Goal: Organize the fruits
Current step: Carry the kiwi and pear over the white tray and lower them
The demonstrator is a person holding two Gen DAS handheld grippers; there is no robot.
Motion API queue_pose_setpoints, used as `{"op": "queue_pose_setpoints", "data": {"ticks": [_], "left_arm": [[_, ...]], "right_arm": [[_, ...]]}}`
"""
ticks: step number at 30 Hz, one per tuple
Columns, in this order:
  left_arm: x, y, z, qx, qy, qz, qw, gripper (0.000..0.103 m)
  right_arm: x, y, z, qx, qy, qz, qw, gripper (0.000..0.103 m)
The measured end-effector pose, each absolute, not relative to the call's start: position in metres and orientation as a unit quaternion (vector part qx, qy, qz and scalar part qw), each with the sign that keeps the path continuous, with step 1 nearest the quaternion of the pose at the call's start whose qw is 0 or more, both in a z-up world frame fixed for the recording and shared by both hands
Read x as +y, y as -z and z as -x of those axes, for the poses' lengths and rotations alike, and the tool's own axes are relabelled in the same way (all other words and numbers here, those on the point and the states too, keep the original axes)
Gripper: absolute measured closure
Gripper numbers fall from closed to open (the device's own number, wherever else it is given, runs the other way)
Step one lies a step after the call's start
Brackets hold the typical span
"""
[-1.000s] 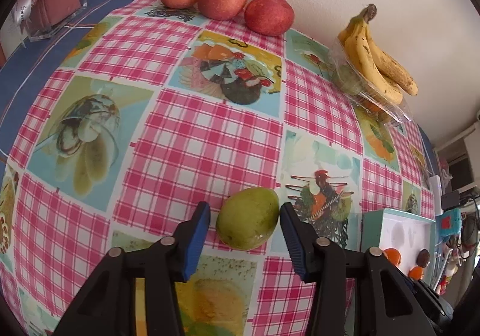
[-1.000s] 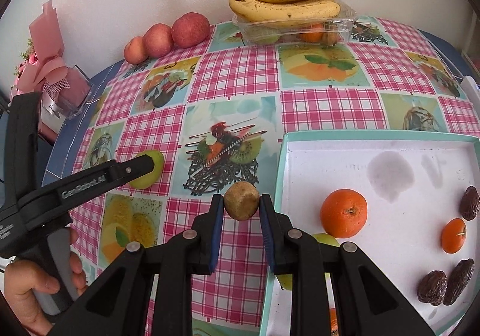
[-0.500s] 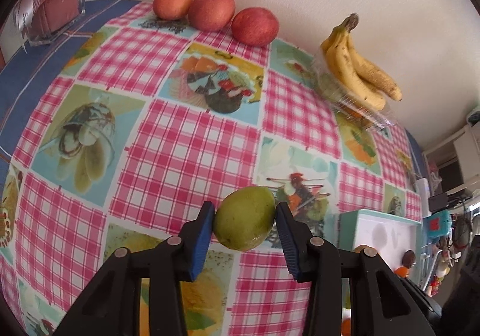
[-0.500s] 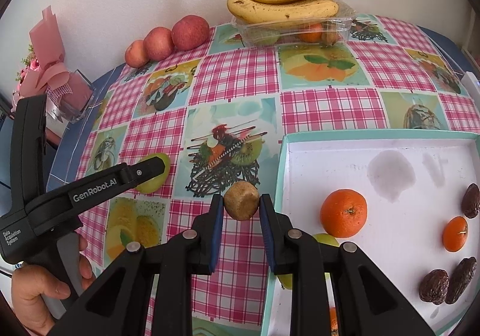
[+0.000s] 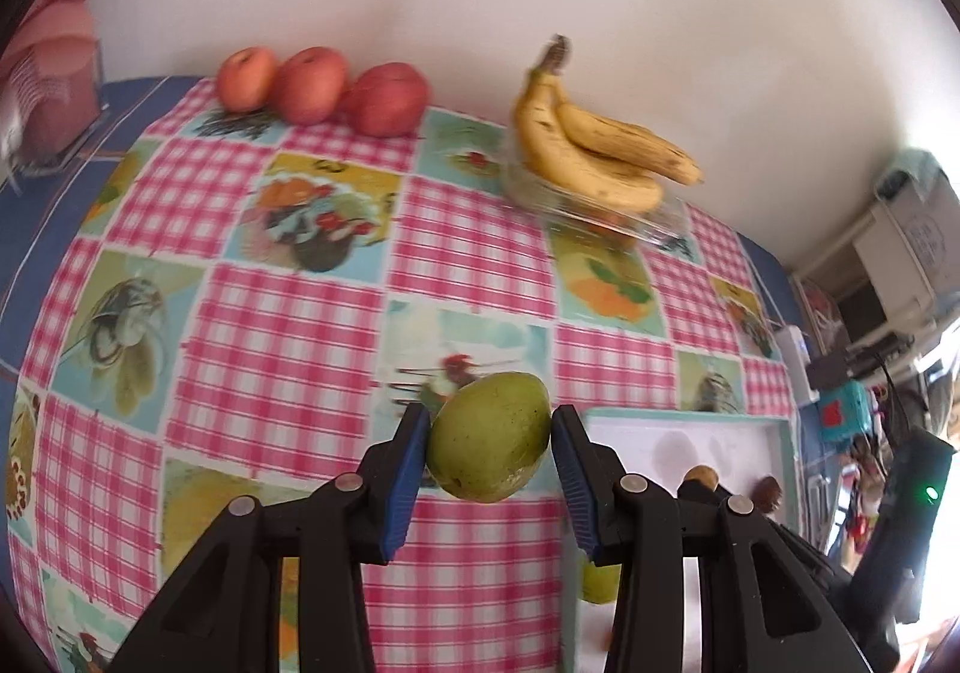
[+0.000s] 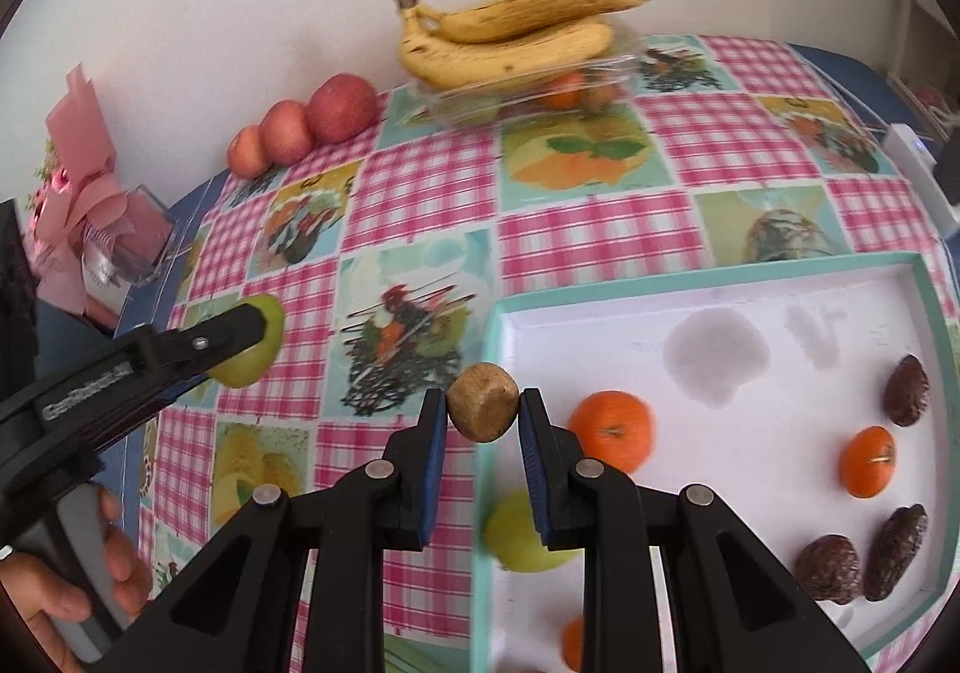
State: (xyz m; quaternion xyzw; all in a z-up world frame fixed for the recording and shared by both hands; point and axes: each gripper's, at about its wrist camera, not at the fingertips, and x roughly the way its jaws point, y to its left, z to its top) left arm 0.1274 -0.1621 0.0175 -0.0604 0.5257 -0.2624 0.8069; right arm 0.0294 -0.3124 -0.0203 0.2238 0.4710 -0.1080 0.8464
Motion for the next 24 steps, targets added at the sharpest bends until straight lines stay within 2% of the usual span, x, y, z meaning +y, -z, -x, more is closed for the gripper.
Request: {"op": "queue_pose_setpoints", "data": {"ticks": [8, 14, 24], "left_arm": [[-0.216, -0.020, -0.100, 0.524, 0.314, 0.021, 0.791, 0.059], [-0.257, -0.002, -0.080, 0.521, 0.352, -0.017, 0.777, 0.058], [-0.272, 0.024, -0.076, 0.504, 0.333, -0.036, 0.796, 0.058]], "right_arm": [[-0.382, 0.024, 0.009, 0.462, 0.205, -0.260, 0.823, 0.078], [-0.425, 0.022, 0.036, 0.447, 0.253, -0.275, 0.813, 0.078], [-0.435, 0.030, 0.036, 0.439, 0.254, -0.274, 0.817, 0.078]]}}
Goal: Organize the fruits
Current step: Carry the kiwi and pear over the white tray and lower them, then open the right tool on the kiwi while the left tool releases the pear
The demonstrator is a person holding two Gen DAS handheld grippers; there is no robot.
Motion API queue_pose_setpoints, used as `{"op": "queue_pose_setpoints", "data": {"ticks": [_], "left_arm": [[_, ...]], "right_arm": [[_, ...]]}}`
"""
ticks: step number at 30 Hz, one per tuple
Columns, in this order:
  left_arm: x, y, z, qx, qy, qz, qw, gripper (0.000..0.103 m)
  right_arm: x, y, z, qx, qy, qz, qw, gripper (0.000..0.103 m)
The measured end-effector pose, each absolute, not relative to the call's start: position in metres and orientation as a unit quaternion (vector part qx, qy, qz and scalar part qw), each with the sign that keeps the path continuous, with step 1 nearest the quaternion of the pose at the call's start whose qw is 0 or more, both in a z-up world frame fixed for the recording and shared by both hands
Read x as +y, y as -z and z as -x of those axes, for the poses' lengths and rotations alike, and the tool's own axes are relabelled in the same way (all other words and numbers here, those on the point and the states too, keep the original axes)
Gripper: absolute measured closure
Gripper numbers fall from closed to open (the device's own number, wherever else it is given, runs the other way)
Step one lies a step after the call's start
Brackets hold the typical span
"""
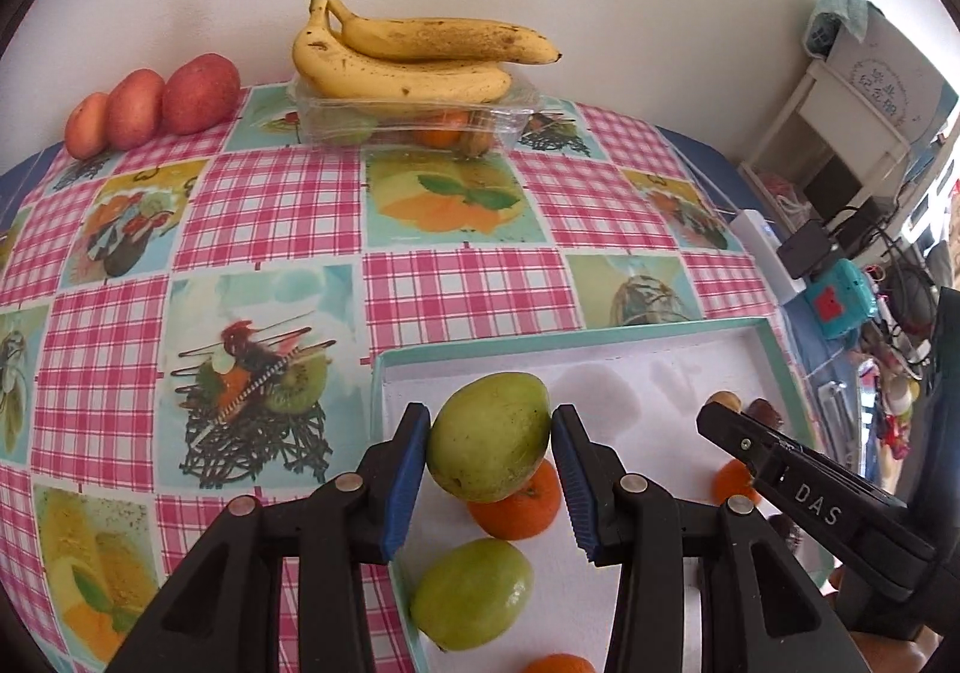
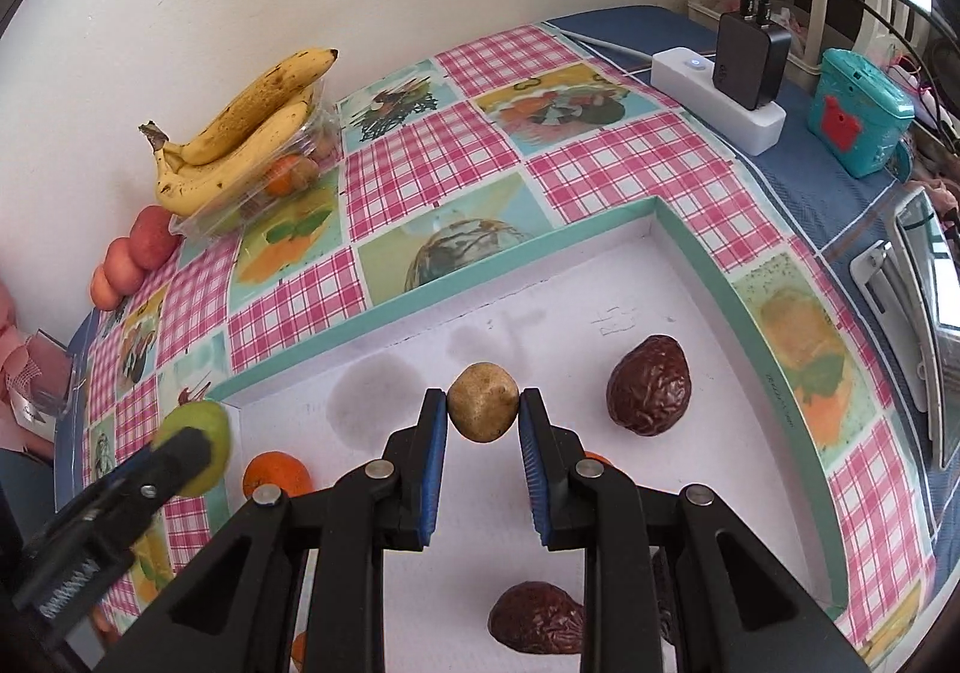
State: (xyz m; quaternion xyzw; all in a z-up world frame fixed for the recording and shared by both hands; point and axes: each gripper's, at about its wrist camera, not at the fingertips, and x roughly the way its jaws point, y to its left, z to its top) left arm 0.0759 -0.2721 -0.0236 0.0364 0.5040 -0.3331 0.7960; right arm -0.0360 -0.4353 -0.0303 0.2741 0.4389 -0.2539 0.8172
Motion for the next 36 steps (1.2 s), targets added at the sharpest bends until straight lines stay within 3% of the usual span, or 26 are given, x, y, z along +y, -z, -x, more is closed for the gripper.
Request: {"op": "queue_pose_setpoints", "data": {"ticks": [36], "left_arm": [[-0.264, 0.024, -0.080, 0.530, 0.303, -0.055, 0.790, 0.059]], "right_arm": [[-0.428, 0.057, 0.021, 0.483, 0.267, -0.222, 0.804, 0.078]]}}
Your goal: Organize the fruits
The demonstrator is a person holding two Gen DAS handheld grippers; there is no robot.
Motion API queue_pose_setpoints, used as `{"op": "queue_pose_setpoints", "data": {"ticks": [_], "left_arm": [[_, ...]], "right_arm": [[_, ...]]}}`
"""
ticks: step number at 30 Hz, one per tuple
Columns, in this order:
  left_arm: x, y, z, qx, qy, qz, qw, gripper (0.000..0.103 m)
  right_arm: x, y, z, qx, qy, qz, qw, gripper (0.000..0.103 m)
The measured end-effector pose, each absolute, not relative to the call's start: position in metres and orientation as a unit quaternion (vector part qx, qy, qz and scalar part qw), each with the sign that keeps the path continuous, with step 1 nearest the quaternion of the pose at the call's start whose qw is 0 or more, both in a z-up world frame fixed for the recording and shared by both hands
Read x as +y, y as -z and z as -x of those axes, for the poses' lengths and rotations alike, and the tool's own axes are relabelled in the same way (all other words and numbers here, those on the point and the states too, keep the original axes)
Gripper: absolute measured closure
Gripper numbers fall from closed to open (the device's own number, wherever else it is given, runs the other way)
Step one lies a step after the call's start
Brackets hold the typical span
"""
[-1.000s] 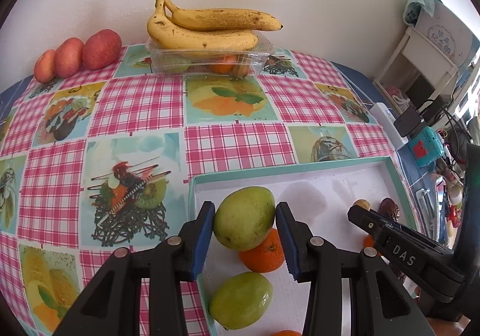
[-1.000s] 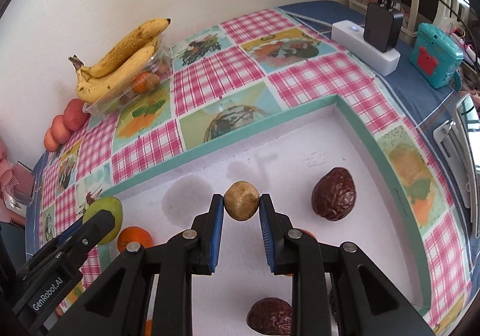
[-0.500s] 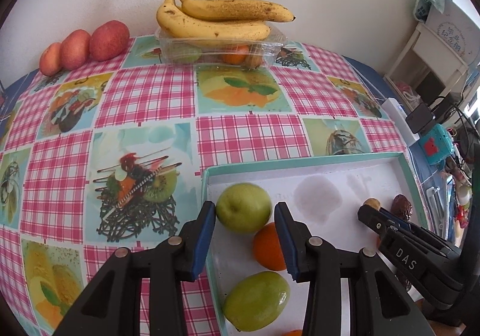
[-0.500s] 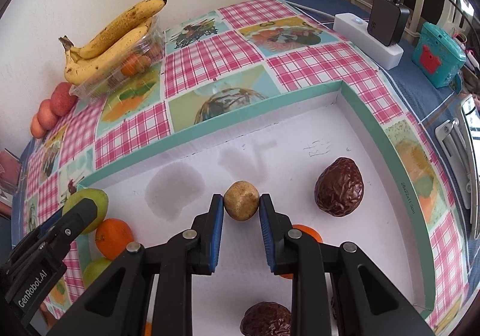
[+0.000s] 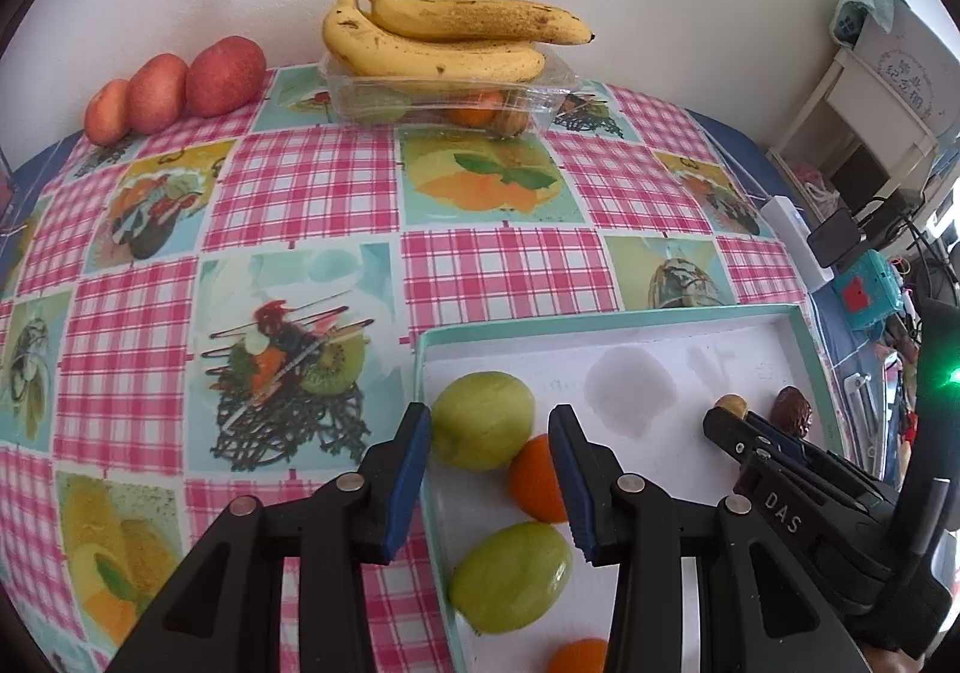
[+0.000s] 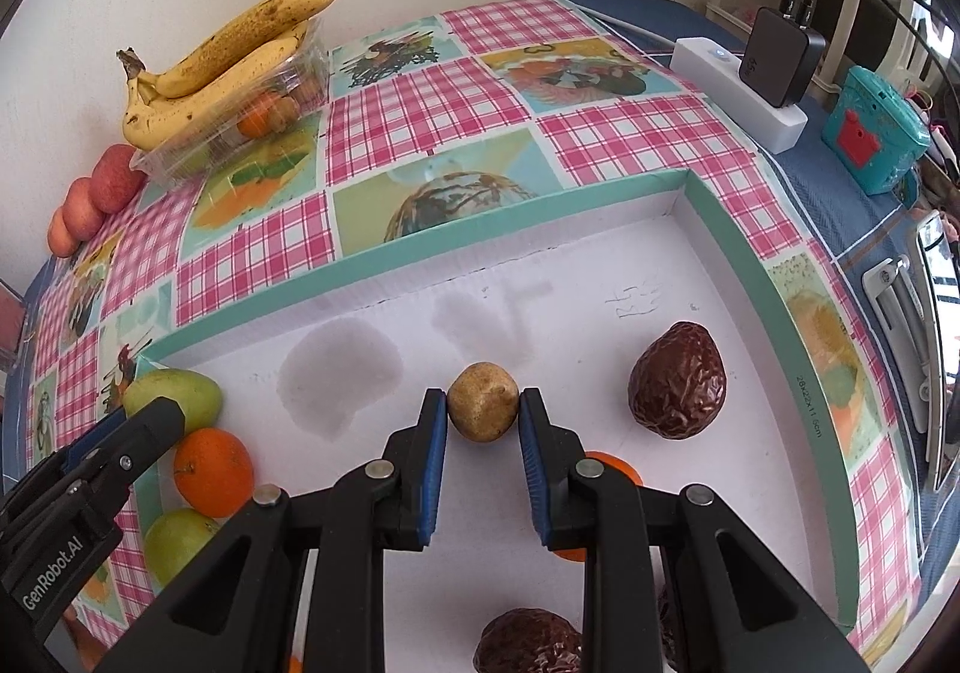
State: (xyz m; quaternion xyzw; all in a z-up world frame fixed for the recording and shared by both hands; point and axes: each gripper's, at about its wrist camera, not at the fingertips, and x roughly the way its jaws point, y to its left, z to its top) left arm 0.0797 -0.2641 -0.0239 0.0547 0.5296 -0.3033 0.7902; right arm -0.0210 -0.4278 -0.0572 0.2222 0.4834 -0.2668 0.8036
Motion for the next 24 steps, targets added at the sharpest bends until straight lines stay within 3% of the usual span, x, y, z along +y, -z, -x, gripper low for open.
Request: {"op": "queue_pose_setpoints", "data": {"ticks": [7, 8, 9, 12, 14, 17, 18, 24], "left_arm": [[-0.249, 0.006, -0.077, 0.531, 0.291, -0.048, 0.795, 0.058], [-0.245, 0.004, -0.077, 0.532, 0.285, -0.046, 0.796, 0.055], [-0.238, 0.003, -0.077, 0.533, 0.276, -0.042, 0.799, 0.045], [-0.220, 0.004, -0.078, 0.528, 0.244, -0.040, 0.812, 0.015], [-0.205, 0.006, -0.077, 0.524, 0.207, -0.051, 0.825, 0.008], [-0.180, 0.007, -0.075, 0.521, 0.169, -0.043, 0.835, 0.004], [-0.172, 0.005, -0.073, 0.517, 0.160, -0.037, 0.840, 0.000], [-0.136, -0.002, -0.048, 0.511, 0.140, -0.041, 0.847, 0.000]], "right_arm": [[-0.427, 0.054, 0.021, 0.491, 0.269, -0.224, 0.798, 0.075], [-0.426, 0.052, 0.021, 0.491, 0.269, -0.224, 0.797, 0.069], [-0.425, 0.050, 0.022, 0.490, 0.270, -0.224, 0.798, 0.058], [-0.419, 0.044, 0.023, 0.489, 0.269, -0.220, 0.800, 0.049], [-0.413, 0.041, 0.024, 0.489, 0.268, -0.216, 0.801, 0.043], [-0.402, 0.034, 0.027, 0.488, 0.265, -0.210, 0.805, 0.029], [-0.397, 0.031, 0.029, 0.485, 0.265, -0.207, 0.807, 0.027], [-0.363, 0.023, 0.037, 0.478, 0.252, -0.188, 0.820, 0.015]]}}
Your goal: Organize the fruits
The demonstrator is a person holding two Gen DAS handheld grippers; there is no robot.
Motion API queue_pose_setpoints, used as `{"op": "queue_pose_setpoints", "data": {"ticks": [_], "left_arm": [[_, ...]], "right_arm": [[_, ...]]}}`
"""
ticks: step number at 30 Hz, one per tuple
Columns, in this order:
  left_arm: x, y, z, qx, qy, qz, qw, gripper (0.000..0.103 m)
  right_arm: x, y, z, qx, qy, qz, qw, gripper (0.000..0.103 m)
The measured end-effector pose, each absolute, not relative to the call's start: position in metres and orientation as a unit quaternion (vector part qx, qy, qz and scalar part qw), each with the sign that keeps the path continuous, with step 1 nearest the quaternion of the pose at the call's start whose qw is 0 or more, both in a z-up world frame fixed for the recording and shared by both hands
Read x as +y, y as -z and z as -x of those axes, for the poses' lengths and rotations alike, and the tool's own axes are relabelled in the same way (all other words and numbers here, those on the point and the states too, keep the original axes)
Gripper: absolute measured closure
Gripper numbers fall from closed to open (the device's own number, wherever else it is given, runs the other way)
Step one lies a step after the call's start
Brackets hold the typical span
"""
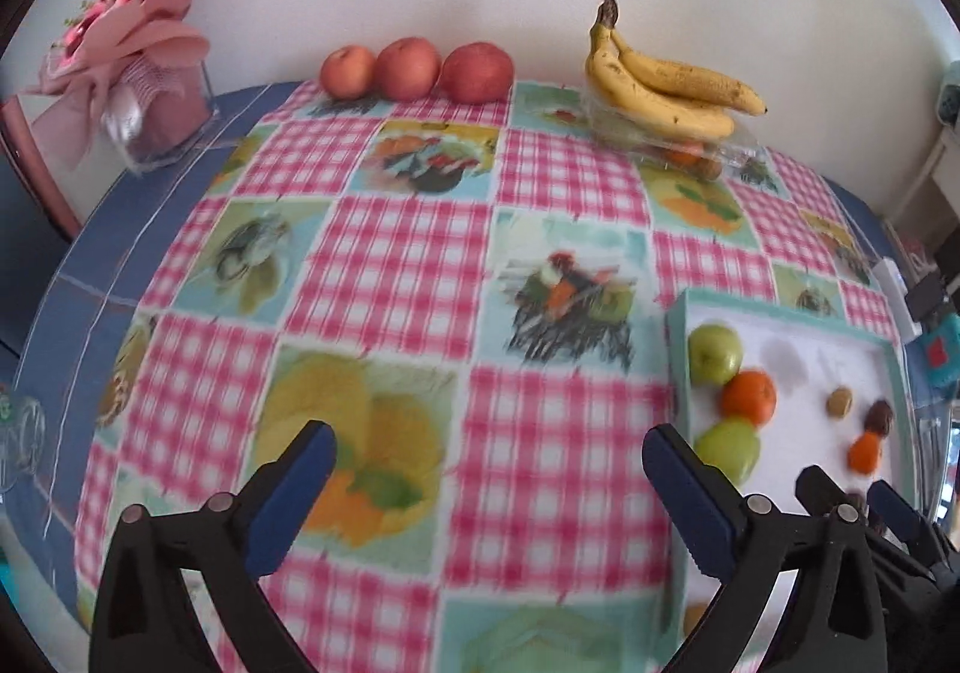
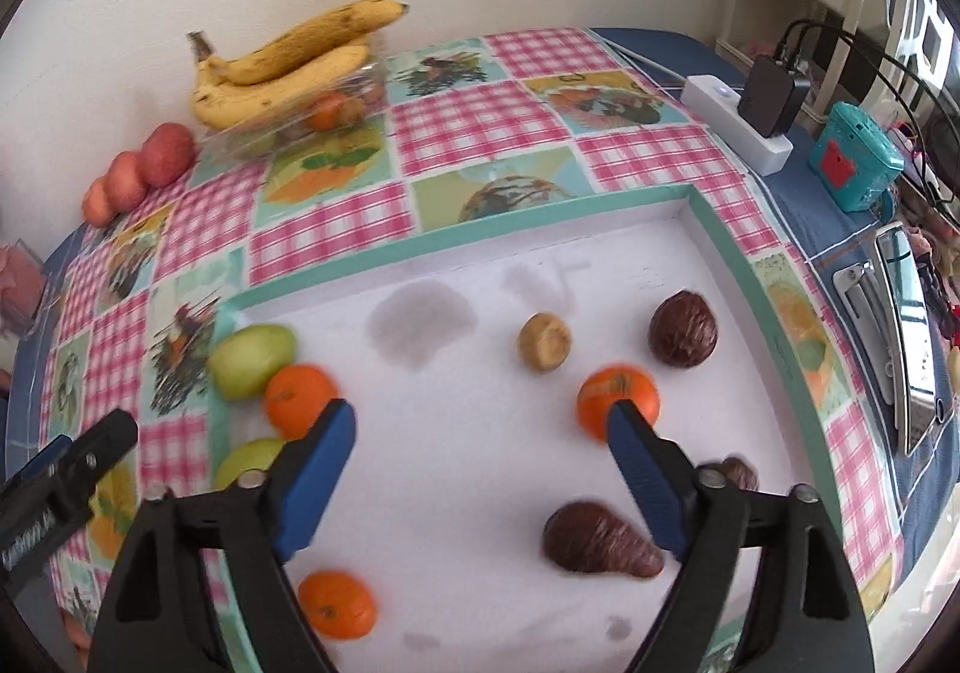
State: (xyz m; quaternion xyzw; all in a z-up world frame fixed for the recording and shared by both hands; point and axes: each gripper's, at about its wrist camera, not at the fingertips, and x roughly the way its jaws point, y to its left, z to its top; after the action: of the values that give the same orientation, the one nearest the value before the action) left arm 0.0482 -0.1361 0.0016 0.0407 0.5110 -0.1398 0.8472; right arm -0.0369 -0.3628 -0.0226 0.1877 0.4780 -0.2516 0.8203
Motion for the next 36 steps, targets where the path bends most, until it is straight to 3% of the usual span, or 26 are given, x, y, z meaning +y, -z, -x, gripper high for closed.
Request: {"op": "queue_pose_setpoints", "data": {"ticks": [15, 36], "left_arm": [[-0.069, -0.023, 0.011, 0.484, 0.099, -0.057, 0.867, 0.000], [-0.061, -0.017, 0.004, 0.519, 0.048, -0.061, 0.851, 0.000]], "right_arm": [[-0.277, 0.021, 0.090, 0.495, 0.207, -0.136, 0.833, 0.014], [-0.275, 0.013, 0.093, 0.486, 0.204, -0.140, 0.838, 0.014]]}}
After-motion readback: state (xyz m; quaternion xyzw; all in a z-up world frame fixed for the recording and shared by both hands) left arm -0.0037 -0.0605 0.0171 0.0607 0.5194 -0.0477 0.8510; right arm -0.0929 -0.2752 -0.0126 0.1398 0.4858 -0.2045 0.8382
